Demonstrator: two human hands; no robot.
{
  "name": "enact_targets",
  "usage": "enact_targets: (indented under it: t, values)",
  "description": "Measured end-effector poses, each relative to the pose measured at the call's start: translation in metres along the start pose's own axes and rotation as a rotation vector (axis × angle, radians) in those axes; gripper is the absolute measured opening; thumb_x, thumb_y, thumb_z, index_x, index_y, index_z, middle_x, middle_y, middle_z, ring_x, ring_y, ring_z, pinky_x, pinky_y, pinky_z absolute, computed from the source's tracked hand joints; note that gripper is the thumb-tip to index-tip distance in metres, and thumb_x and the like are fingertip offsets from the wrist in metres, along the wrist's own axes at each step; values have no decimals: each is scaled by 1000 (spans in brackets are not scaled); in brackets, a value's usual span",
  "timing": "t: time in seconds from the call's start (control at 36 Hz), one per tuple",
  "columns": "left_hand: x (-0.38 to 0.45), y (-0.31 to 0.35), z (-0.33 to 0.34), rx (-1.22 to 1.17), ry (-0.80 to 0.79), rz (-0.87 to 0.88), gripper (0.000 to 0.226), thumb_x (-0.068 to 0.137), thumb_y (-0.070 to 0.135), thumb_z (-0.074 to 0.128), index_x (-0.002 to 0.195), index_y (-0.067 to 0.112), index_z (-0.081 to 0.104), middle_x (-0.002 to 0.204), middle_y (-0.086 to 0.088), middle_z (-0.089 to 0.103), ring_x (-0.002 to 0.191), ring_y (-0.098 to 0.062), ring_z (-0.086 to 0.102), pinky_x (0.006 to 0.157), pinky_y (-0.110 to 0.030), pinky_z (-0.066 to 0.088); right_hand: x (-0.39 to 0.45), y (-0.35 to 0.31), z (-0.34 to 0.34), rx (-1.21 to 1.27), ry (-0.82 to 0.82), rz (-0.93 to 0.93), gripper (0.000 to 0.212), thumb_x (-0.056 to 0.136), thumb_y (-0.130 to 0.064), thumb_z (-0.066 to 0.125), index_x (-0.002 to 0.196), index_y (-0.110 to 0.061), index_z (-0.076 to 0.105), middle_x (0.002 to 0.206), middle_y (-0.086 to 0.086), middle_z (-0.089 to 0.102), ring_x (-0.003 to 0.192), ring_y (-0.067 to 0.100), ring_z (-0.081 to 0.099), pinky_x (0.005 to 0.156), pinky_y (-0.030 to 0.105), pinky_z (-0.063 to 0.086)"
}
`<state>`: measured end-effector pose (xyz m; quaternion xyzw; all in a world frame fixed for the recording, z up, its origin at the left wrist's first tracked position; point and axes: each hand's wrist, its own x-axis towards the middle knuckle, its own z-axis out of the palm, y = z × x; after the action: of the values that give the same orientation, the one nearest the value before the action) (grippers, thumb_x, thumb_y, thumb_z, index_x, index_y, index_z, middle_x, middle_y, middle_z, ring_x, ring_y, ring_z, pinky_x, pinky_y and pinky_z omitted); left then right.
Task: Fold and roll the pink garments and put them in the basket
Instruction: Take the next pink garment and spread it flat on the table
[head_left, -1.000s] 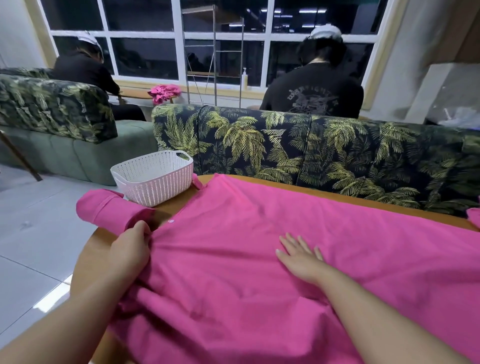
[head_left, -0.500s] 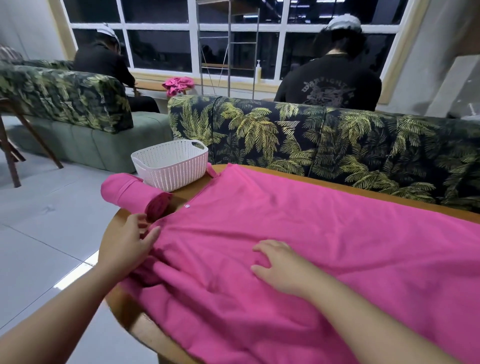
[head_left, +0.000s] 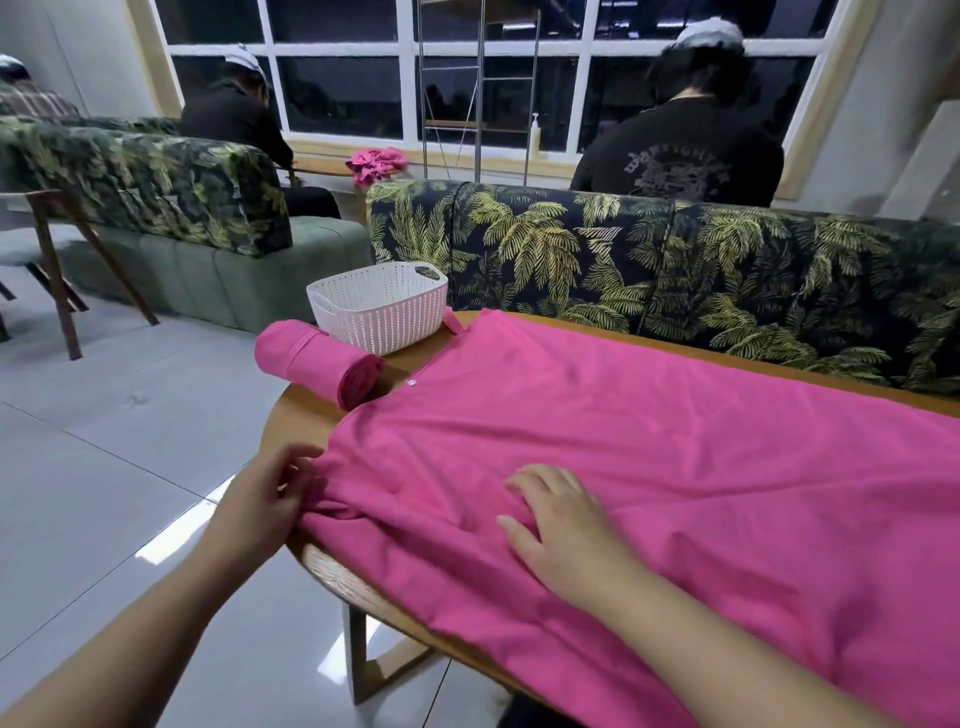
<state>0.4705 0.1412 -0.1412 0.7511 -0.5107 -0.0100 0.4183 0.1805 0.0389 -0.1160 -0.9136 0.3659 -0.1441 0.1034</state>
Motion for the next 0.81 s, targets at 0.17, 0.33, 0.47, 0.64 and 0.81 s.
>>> enact_targets:
  t: [0.17,0.33,0.47,0.64,0.81]
  values:
    - [-2,3,-15,-149,76,91,81,84,-15,51,88,66,55,93,7,51,81,-14,54,72,-27,45,-54,-9,-3,48,243,-285,17,86,-46,51,83,-31,46,82,-18,39,78,4,40,73,20,36]
    - [1,3,-22,-249,48,-22,35,91,11,62,98,44,51,116,-3,49,93,-27,60,85,-49,52,-92,-1,10,-135,164,-290,20,78,-52,52,82,-33,55,83,-17,50,77,3,50,67,18,45]
    - [-12,1,-21,-369,-232,-231,81,65,48,71,136,21,42,133,2,47,124,-16,47,105,-37,40,-93,-4,13,-187,236,-129,26,73,-56,43,81,-35,55,78,-20,51,70,-3,53,62,11,40]
    - [-15,-2,-11,-230,-138,-205,54,87,1,60,137,5,40,107,-10,53,95,-20,53,71,-11,42,-88,-5,20,-295,289,-215,16,80,-41,42,71,-30,49,73,-15,48,66,6,52,64,23,41]
    - [-10,-2,-15,-159,5,-225,45,89,14,65,129,9,45,94,-1,60,95,-21,59,80,-35,43,-96,-7,8,-190,328,-353,9,87,-33,46,84,-31,37,83,-15,48,75,6,43,72,23,37]
